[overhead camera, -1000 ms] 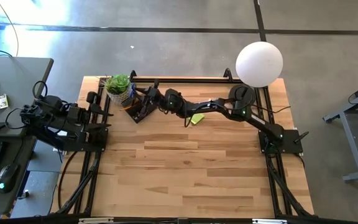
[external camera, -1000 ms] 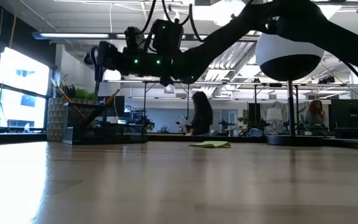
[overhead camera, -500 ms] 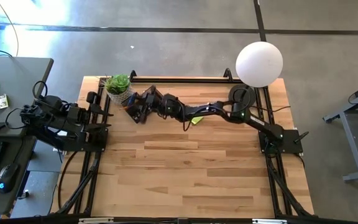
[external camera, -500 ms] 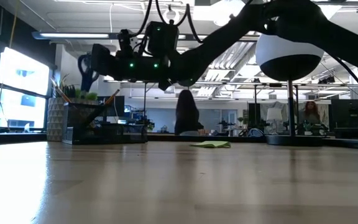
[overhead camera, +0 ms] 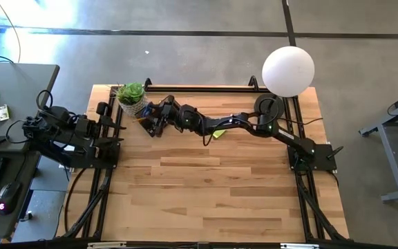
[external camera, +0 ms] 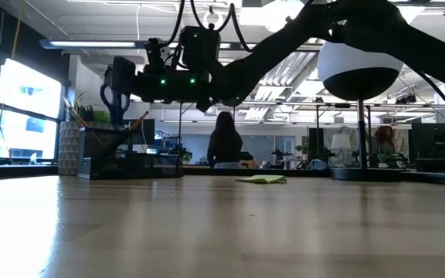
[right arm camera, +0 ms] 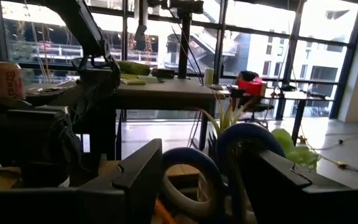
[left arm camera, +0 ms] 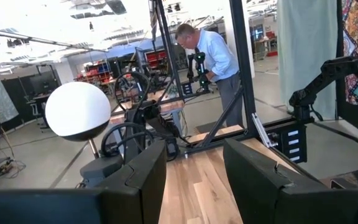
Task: Pick and place office supplies into organizer
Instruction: Put the blue scissors into the desk organizer, then put the green sticky note into the desk organizer
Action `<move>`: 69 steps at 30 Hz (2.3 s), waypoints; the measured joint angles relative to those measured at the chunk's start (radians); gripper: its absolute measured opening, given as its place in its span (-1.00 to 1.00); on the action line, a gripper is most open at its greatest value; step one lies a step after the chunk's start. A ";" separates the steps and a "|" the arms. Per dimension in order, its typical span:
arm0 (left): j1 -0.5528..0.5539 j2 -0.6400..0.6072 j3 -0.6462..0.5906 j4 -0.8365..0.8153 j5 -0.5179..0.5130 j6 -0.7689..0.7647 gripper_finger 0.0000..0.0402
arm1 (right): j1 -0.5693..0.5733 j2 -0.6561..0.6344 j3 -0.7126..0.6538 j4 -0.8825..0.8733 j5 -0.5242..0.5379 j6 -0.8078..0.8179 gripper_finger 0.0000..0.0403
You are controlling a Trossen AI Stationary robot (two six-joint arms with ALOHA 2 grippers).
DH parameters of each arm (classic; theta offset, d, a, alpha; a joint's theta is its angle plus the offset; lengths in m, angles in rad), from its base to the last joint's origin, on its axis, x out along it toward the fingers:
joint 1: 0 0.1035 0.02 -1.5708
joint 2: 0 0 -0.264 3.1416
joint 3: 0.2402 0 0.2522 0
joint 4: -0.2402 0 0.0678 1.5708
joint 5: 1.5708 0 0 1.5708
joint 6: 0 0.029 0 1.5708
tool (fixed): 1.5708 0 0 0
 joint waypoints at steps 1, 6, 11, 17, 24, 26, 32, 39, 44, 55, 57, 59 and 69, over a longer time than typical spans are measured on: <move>0.000 0.000 0.000 0.000 0.000 0.000 -0.26 | 0.000 0.000 0.000 -0.015 0.005 0.013 0.02; 0.000 0.000 0.000 0.000 0.000 -0.002 -0.26 | 0.000 0.000 0.000 -0.112 -0.006 0.055 0.02; 0.000 0.000 0.000 0.000 0.000 -0.002 -0.26 | 0.003 0.000 0.001 -0.112 0.003 0.055 0.02; 0.000 0.000 0.000 0.000 0.000 -0.002 -0.26 | 0.003 0.000 0.001 -0.167 -0.012 0.120 -0.02; 0.000 0.000 0.000 0.000 0.000 -0.001 -0.26 | 0.020 -0.023 0.001 -0.039 -0.017 0.099 -0.04; 0.000 0.000 0.000 0.000 0.000 -0.001 -0.26 | 0.030 -0.051 0.001 -0.033 -0.019 0.052 -0.04; 0.000 0.000 0.000 -0.007 -0.001 -0.010 -0.26 | 0.065 -0.175 0.001 -0.207 0.005 -0.045 -0.05; 0.000 0.000 0.000 -0.007 -0.001 -0.029 -0.26 | 0.070 -0.395 0.002 -0.847 0.058 -0.027 -0.14; 0.000 0.001 0.000 -0.001 -0.001 -0.043 -0.26 | 0.061 -0.488 0.002 -1.376 0.152 0.039 -0.26; 0.000 0.003 0.000 0.006 -0.010 -0.049 -0.26 | 0.057 -0.449 -0.139 -1.808 0.190 0.139 -0.42; 0.000 0.003 0.000 0.004 -0.010 -0.049 -0.26 | 0.054 -0.453 -0.187 -1.804 0.193 0.149 -0.42; 0.000 0.003 0.000 -0.002 -0.010 -0.049 -0.26 | 0.050 -0.453 -0.228 -1.797 0.172 0.148 -0.41; 0.000 0.003 0.000 -0.009 -0.034 -0.032 -0.26 | 0.058 -0.454 -0.405 -1.655 0.130 0.068 -0.39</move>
